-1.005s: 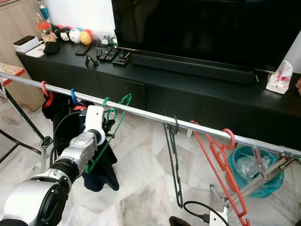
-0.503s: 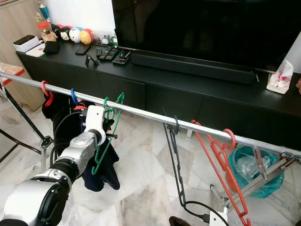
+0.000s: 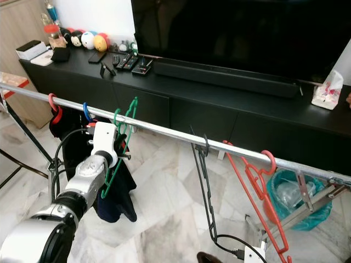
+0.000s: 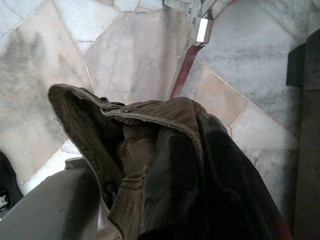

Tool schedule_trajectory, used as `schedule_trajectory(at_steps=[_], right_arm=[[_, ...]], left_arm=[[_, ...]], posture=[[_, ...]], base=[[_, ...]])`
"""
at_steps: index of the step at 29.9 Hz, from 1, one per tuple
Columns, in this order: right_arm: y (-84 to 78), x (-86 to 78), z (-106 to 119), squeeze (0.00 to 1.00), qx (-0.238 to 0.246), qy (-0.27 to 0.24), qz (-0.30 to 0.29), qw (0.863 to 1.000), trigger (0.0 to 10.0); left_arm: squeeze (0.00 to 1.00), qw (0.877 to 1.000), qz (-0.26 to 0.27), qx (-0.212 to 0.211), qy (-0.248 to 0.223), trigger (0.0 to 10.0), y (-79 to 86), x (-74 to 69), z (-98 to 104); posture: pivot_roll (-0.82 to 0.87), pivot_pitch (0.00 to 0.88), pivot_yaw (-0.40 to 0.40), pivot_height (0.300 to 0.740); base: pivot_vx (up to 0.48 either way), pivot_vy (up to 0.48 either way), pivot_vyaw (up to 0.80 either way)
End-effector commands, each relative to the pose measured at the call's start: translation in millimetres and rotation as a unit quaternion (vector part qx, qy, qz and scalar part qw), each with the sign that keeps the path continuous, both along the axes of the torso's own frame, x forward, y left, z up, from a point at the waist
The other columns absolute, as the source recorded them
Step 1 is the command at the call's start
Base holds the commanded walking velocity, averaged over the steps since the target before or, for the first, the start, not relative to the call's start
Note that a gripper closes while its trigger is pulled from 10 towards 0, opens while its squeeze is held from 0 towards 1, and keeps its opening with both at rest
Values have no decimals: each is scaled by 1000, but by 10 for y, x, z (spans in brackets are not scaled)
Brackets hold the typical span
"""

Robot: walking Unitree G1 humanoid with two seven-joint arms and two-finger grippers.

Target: Hang hanger

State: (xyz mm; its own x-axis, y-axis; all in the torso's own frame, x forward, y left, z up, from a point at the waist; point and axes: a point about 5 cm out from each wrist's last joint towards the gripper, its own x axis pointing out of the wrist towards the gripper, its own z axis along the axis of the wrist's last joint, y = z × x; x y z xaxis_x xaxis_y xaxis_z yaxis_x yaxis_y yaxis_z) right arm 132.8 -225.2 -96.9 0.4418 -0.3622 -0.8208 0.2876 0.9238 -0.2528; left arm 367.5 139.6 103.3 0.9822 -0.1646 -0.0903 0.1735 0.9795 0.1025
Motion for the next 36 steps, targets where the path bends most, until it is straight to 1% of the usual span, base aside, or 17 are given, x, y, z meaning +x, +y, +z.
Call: schedule_trajectory(at_steps=[1, 3, 4, 7, 12, 13, 15, 18, 20, 22, 25, 26, 27, 28, 30, 31, 36], right_arm=[[8, -17, -6, 0, -2, 1, 7, 1000, 10000], [8, -23, -8, 0, -2, 2, 7, 1000, 10000], [8, -23, -8, 0, -2, 2, 7, 1000, 10000], [7, -30, -10, 0, -3, 3, 8, 1000, 10000], [13, -28, -11, 0, -2, 3, 11, 1000, 10000], [13, -28, -11, 0, -2, 3, 11, 1000, 10000], [11, -29, -10, 0, -3, 4, 12, 1000, 10000], [14, -27, -10, 0, -3, 4, 14, 1000, 10000], [15, -26, -10, 0, -3, 4, 15, 1000, 10000], [21, -25, -11, 0, -3, 4, 17, 1000, 10000], [23, -26, -12, 0, -3, 4, 17, 1000, 10000], [24, -27, -12, 0, -3, 4, 16, 1000, 10000], [24, -27, -12, 0, -3, 4, 16, 1000, 10000], [23, -27, -12, 0, -3, 4, 15, 1000, 10000], [23, -27, -12, 0, -3, 4, 15, 1000, 10000], [23, -27, -12, 0, -3, 4, 15, 1000, 10000], [21, -24, -11, 0, -3, 3, 14, 1000, 10000]], left_arm=[[0, 999, -29, 7, -34, 10000, 8, -31, 61], [0, 997, -48, 9, -51, 10000, 45, -123, 28], [0, 997, -48, 9, -51, 10000, 45, -123, 28], [0, 996, -64, 25, -59, 10000, 109, -258, -60], [0, 997, -68, 40, -22, 10000, 236, -513, -346], [0, 997, -68, 40, -22, 10000, 236, -513, -346], [0, 997, -69, 41, -11, 10000, 266, -624, -429], [0, 997, -71, 43, 3, 10000, 287, -717, -527], [0, 997, -69, 44, 8, 10000, 293, -732, -549], [0, 996, -66, 43, 33, 10000, 295, -784, -668], [0, 996, -63, 41, 44, 10000, 295, -809, -720], [0, 995, -63, 47, 67, 10000, 299, -851, -806], [0, 994, -63, 49, 73, 10000, 300, -863, -828], [0, 992, -70, 43, 100, 10000, 285, -914, -918], [0, 991, -71, 40, 107, 10000, 281, -928, -940], [0, 988, -85, 48, 120, 10000, 266, -988, -1006], [0, 982, -104, 63, 143, 10000, 290, -1121, -1131]], posture=[[38, 0, 14, 740], [41, 0, 17, 740], [41, 0, 17, 740], [46, 0, 16, 740], [47, 0, 14, 740], [47, 0, 14, 740], [52, 0, 13, 740], [55, 0, 12, 740], [55, 0, 12, 740], [55, 0, 13, 740], [52, 0, 15, 740], [49, 0, 15, 740], [49, 0, 15, 740], [49, 0, 15, 740], [49, 0, 15, 740], [51, 0, 16, 740], [51, 0, 17, 740]], base=[[0, 0, 0], [0, 0, 0], [0, 0, 0], [0, 0, 0], [0, 0, 0], [0, 0, 0], [0, 0, 0], [0, 0, 0], [0, 0, 0], [0, 0, 0], [0, 0, 0], [0, 0, 0], [0, 0, 0], [0, 0, 0], [0, 0, 0], [0, 0, 0], [0, 0, 0]])
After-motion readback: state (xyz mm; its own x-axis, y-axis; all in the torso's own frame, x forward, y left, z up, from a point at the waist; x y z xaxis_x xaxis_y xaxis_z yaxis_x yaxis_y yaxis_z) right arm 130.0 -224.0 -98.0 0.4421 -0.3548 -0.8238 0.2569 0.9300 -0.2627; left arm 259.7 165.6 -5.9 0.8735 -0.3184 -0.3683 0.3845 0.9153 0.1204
